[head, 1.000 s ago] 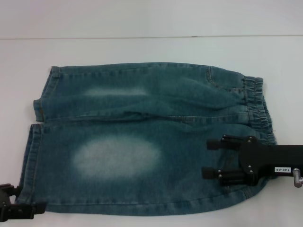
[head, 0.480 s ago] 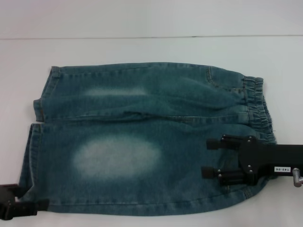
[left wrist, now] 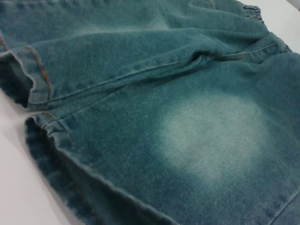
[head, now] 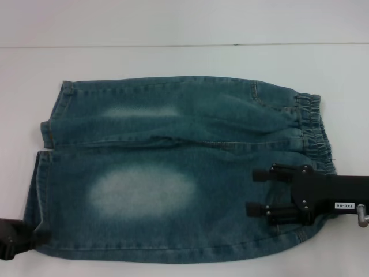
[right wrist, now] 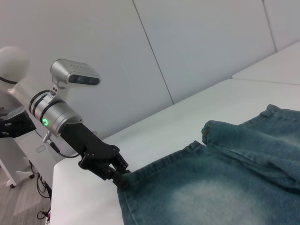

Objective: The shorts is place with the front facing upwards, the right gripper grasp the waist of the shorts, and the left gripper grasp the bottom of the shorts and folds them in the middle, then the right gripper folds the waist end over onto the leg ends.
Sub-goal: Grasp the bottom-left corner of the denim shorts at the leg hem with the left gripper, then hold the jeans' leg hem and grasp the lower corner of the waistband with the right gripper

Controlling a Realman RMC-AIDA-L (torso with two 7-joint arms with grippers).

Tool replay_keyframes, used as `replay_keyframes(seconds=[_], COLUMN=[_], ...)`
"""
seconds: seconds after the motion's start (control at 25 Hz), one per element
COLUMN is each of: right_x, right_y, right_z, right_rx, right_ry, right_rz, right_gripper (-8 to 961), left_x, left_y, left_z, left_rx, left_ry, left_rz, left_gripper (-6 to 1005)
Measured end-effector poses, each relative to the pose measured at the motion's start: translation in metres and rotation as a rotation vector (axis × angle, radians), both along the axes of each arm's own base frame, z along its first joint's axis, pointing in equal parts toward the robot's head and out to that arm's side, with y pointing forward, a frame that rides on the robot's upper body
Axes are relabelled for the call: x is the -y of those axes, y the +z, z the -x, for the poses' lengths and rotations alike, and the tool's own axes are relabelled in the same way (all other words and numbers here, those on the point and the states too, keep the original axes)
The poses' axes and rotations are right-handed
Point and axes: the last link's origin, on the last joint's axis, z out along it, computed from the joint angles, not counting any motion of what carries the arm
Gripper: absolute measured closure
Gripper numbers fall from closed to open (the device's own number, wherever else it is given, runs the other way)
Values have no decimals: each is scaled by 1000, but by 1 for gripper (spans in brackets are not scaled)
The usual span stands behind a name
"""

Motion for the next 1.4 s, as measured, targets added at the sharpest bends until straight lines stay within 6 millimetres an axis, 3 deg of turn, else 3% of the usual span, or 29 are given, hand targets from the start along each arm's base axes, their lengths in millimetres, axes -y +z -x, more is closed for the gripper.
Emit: replay_keyframes(seconds=[0.16,0.36,0.64,0.96,1.4], right_x=[0,1,6,42,89], right_y=[0,3,33,74,86], right_z=[0,-1,-13,-55,-99], right_rx=[2,-15,-136,-205,-143], right_ry=[-4,-18,-121,-302,-518], right_rz=[-2,-4,-92,-229,-251], right_gripper=[36,36,36,36,37], left_x=[0,-1,-3,-6,-11], left_y=[0,0,-2,-3,-8], left_z=[0,-3,-6,-12,-17], left_rx=[-4,-13,-3,31,19], left_ry=[-4,-19,-42,-51,-89], left_rz=[-2,-9,-15,-21,-1], left_gripper=[797,868,953,954,961])
